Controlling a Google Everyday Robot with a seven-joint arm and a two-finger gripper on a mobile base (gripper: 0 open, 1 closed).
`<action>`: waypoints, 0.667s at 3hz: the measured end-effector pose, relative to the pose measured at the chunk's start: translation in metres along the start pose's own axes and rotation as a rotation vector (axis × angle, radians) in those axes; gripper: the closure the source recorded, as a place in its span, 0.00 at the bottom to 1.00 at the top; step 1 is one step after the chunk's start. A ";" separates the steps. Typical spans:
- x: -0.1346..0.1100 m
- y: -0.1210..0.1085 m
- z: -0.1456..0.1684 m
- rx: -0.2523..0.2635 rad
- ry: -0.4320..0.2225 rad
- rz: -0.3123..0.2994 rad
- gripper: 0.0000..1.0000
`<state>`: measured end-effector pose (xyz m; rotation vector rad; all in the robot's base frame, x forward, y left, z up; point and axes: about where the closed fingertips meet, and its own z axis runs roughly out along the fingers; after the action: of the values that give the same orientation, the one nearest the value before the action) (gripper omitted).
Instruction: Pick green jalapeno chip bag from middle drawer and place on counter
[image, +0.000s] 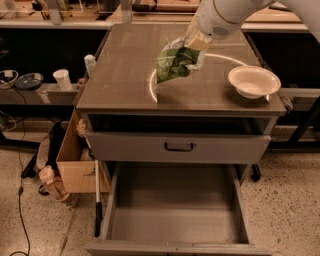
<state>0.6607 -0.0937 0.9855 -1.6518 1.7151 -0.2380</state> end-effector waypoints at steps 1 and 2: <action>0.000 0.000 0.000 0.000 0.000 0.000 0.62; 0.000 0.000 0.000 0.000 0.000 0.000 0.39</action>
Offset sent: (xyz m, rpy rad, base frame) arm 0.0000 0.0000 0.0000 0.0000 0.0000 0.0000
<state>0.6607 -0.0937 0.9855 -1.6519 1.7151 -0.2380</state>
